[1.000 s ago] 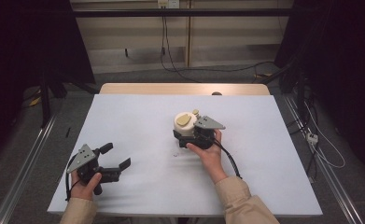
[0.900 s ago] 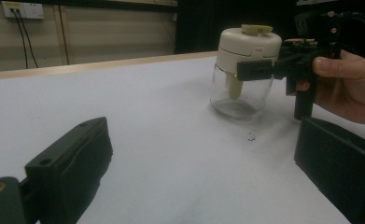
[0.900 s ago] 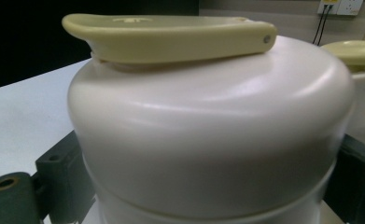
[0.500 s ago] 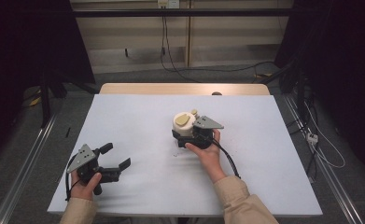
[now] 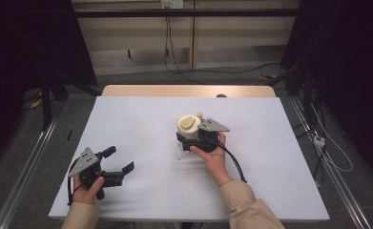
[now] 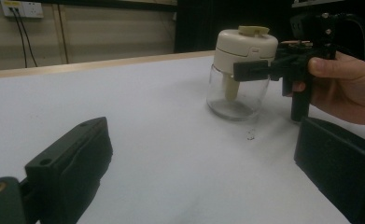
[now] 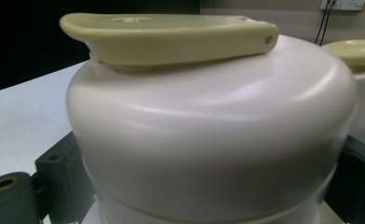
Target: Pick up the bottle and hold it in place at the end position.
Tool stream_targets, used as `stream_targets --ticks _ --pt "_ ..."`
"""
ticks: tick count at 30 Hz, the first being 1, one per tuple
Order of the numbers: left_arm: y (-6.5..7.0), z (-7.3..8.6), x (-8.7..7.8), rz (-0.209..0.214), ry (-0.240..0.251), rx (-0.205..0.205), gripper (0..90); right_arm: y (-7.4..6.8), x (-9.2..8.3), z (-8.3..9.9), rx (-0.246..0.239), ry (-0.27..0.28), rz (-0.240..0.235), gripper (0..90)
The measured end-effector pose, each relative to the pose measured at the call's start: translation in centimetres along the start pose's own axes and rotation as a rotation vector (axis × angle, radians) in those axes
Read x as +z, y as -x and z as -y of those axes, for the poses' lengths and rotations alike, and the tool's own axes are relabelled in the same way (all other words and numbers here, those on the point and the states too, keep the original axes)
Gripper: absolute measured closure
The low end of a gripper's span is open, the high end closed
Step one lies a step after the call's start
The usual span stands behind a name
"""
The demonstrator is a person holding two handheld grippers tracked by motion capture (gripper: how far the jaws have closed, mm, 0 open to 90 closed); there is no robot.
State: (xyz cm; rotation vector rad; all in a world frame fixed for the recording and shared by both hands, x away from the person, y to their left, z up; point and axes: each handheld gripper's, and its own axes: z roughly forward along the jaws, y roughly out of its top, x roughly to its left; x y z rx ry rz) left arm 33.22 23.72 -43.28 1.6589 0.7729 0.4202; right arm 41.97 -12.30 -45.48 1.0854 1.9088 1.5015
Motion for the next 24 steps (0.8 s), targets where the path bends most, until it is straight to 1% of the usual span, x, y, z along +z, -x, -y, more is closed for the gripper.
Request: stream_targets --ticks 10,14,18,22,24 --pt "0.11 0.01 0.01 0.000 0.007 -0.005 3.7 -0.02 -0.18 0.09 -0.014 -0.012 0.000 6.3" --pt "0.19 -0.01 0.05 0.004 0.003 0.005 3.7 -0.08 -0.23 0.10 -0.017 -0.016 0.003 6.3" --pt "0.21 0.00 0.11 0.003 0.004 0.000 3.7 -0.09 -0.23 0.10 -0.016 -0.016 0.002 6.3" --pt "0.34 0.03 0.37 0.009 0.005 -0.006 3.7 -0.08 -0.23 0.12 -0.020 -0.016 0.002 6.3" --pt "0.36 0.01 0.42 0.014 -0.001 0.000 3.7 -0.08 -0.23 0.13 -0.020 -0.016 0.002 6.2"
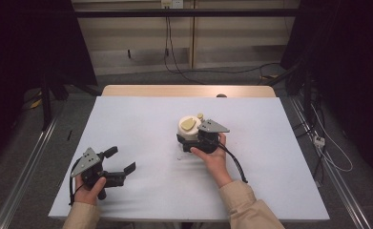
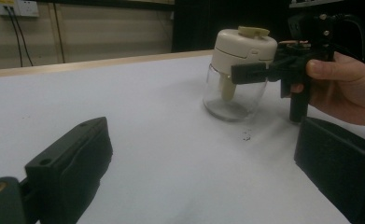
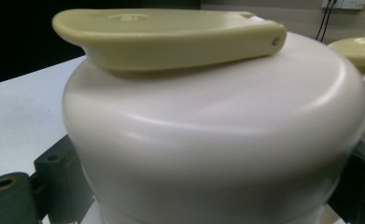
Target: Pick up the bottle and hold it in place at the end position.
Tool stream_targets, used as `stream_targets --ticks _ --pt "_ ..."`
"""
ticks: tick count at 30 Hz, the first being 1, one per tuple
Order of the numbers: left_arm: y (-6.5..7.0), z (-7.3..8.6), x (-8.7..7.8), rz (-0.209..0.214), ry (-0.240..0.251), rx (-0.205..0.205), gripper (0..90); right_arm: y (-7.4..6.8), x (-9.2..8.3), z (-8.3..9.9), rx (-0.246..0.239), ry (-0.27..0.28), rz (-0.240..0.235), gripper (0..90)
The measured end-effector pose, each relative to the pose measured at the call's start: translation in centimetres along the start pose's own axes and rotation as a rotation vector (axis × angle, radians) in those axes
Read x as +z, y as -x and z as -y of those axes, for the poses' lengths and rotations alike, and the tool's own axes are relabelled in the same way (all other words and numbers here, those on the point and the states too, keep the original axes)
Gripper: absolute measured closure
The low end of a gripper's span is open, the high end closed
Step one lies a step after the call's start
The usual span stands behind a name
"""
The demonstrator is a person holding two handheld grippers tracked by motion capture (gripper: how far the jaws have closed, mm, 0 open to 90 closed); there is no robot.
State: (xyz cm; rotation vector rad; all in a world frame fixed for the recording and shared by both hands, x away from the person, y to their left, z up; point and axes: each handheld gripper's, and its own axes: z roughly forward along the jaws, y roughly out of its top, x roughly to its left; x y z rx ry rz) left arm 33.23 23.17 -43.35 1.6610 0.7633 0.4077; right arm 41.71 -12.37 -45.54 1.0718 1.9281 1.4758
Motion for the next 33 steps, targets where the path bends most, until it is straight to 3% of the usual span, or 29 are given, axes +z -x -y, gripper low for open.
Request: stream_targets --ticks 5,6,21,33 --pt "0.3 -0.1 0.5 0.013 0.004 -0.006 3.2 0.0 0.0 0.0 0.004 0.000 0.000 6.2" --pt "0.4 -0.2 0.8 0.009 0.001 -0.022 3.2 0.0 0.0 0.0 0.005 0.000 0.000 6.2" --pt "2.0 -1.7 3.1 0.028 0.021 -0.031 3.4 0.1 0.0 0.1 0.010 0.000 -0.004 6.1" --pt "2.1 -2.8 4.3 0.035 0.013 -0.044 9.2 0.1 0.0 0.1 0.013 -0.003 -0.004 6.1"
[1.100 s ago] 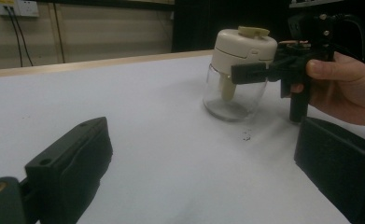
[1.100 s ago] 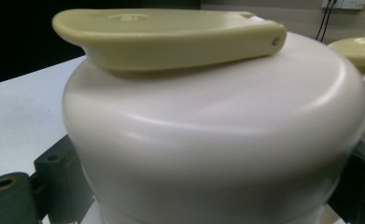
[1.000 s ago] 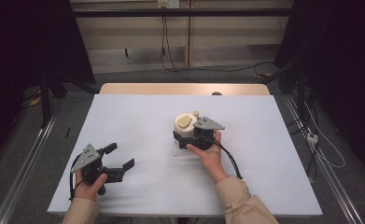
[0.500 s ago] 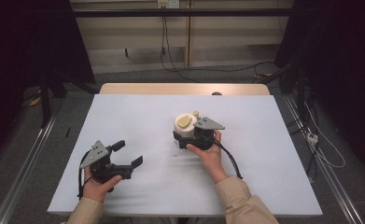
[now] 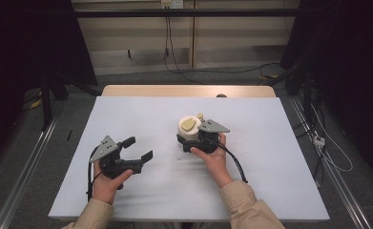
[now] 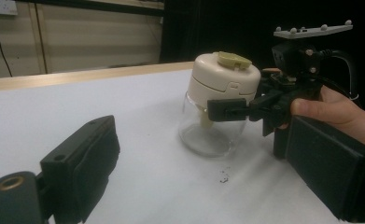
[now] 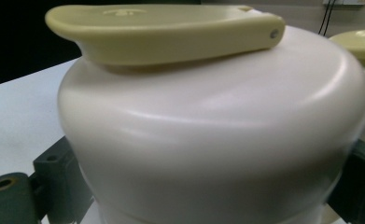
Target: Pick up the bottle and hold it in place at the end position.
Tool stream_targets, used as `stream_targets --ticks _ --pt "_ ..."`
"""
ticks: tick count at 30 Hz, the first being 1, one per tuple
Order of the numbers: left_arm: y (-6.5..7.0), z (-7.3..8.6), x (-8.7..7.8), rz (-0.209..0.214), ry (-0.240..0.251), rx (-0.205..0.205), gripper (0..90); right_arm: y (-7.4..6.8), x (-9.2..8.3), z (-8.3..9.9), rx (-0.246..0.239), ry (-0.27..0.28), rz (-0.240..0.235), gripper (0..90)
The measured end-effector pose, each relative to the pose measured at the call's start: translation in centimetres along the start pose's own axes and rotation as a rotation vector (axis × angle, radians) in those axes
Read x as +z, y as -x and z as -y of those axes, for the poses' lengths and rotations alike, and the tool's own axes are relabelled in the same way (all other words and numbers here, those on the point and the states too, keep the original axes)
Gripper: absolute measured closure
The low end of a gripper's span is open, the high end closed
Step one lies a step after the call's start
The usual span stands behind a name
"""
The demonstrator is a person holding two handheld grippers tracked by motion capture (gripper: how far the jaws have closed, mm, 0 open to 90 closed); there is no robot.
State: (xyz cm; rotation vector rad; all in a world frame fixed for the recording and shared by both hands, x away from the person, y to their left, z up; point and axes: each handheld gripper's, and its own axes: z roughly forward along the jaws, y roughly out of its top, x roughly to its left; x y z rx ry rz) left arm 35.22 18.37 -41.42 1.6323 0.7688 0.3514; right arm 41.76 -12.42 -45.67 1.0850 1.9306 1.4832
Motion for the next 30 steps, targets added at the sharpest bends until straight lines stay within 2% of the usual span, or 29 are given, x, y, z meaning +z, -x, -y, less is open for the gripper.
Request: stream_targets --ticks 12,18,21,30 --pt "0.6 -0.7 1.9 0.043 -0.008 0.020 12.3 0.0 0.0 -0.1 0.002 -0.007 0.001 6.0" --pt "0.9 -0.9 2.5 0.048 -0.005 0.016 11.8 -0.1 0.0 -0.1 0.002 -0.014 0.005 5.9" --pt "1.0 -0.9 2.7 0.053 -0.005 0.013 11.6 0.0 0.0 -0.1 -0.019 -0.027 -0.003 5.6" --pt "1.2 -1.1 3.3 0.059 0.000 0.017 10.9 -0.1 0.1 -0.1 -0.030 -0.031 0.004 5.6"
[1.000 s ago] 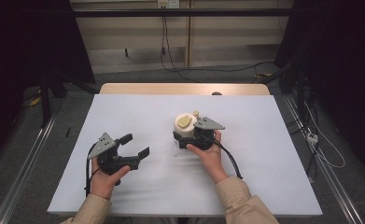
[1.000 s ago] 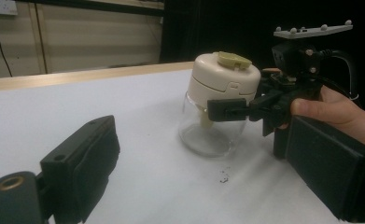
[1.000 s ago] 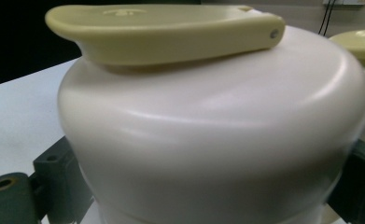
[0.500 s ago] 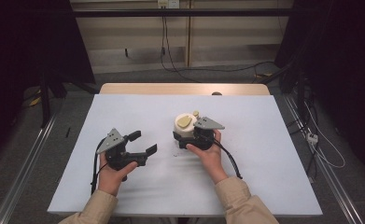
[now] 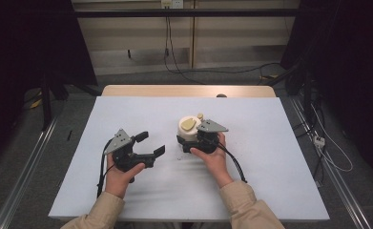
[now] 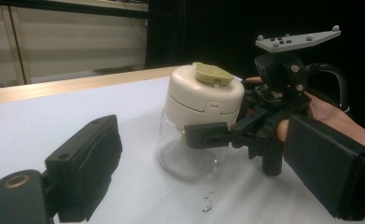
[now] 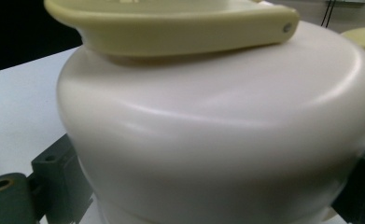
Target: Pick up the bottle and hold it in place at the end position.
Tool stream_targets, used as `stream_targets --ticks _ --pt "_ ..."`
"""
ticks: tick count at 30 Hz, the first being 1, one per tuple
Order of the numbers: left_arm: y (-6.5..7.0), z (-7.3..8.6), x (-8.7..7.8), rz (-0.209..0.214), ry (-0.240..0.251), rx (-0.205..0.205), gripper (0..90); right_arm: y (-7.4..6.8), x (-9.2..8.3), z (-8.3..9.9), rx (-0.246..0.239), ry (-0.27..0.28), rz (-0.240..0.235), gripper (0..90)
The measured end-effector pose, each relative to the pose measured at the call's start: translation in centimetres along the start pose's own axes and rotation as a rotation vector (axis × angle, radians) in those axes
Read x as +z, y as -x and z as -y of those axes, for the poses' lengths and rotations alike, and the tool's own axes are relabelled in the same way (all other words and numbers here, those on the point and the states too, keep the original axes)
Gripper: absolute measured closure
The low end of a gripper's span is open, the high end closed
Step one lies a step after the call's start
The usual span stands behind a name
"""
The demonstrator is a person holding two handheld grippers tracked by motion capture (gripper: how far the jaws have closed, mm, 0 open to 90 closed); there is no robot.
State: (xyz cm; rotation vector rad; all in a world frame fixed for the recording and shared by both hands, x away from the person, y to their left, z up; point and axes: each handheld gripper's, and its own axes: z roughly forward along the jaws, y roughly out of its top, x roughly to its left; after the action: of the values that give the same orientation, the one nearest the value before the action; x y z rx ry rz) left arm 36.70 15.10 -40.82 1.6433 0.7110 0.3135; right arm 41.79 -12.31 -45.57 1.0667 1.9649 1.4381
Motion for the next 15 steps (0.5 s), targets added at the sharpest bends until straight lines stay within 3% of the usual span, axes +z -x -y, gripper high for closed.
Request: stream_targets --ticks 10,15 --pt "0.2 -0.3 0.7 0.006 -0.009 0.002 10.4 -0.1 0.0 0.0 0.000 -0.002 0.010 5.6" --pt "0.3 -0.5 1.3 0.006 -0.038 0.012 10.2 -0.1 0.0 0.0 0.000 -0.003 0.009 5.6"
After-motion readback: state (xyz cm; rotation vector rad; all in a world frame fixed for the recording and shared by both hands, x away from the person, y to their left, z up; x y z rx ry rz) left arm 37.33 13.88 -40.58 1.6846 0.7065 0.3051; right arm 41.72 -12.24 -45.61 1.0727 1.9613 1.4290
